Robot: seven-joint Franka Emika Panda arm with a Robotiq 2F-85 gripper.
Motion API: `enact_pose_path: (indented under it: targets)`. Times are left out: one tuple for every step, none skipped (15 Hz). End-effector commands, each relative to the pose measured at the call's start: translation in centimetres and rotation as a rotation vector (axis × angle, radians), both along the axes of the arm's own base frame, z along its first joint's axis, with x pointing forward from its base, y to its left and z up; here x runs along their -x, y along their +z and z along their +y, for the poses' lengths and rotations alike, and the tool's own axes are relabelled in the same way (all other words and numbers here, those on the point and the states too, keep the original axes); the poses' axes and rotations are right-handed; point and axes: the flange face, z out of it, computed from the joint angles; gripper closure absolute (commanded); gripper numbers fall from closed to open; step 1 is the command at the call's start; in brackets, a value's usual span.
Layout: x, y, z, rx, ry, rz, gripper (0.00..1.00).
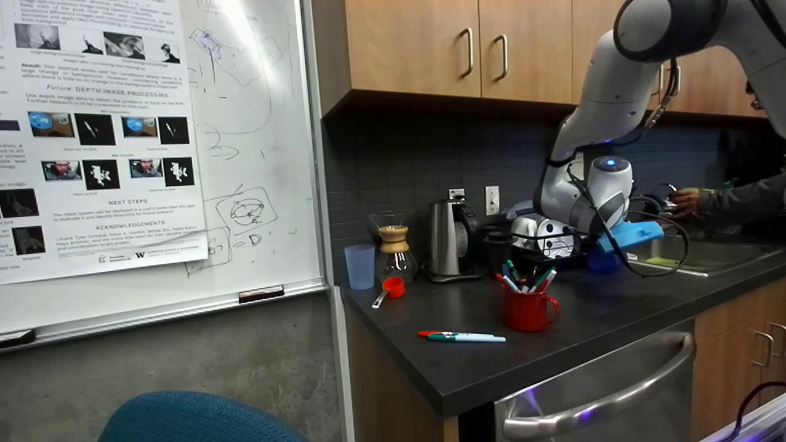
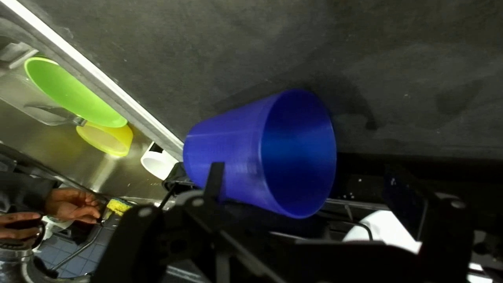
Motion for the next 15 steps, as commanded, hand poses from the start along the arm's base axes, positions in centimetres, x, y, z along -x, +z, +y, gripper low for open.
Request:
enact_pose_path:
  targets:
    - [-0.6, 0.1, -0.7, 0.050, -0.046, -0.018, 0.00]
    - [-0.5, 0.1, -0.9, 0.056, -0.055, -0.016, 0.00]
    - [-0.5, -0.1, -1.2, 0.060, -0.065, -0.016, 0.00]
    - [-0.4, -0.2, -1.5, 0.066, -0.073, -0.014, 0.00]
    - [-0.3, -0.4, -1.7, 0.068, -0.081, -0.011, 0.00]
    - [-0.3, -0.6, -1.9, 0.071, -0.088, -0.008, 0.00]
    - [-0.2, -0.8, -2.1, 0.074, -0.093, -0.004, 0.00]
    - [-0.2, -1.0, -2.2, 0.077, -0.097, -0.001, 0.00]
    - [-0.2, -1.1, -2.3, 0.081, -0.101, 0.000, 0.00]
    - [-0.1, -1.2, -2.4, 0.085, -0.104, 0.003, 0.00]
    - [-0.3, -1.3, -2.6, 0.090, -0.106, 0.002, 0.00]
    - [-0.3, -1.4, -2.7, 0.096, -0.109, 0.003, 0.00]
    - [-0.6, -1.4, -2.9, 0.102, -0.110, 0.001, 0.00]
    - [-0.8, -1.5, -3.0, 0.109, -0.112, 0.001, 0.00]
    - [-1.0, -1.4, -3.2, 0.116, -0.113, -0.001, 0.00]
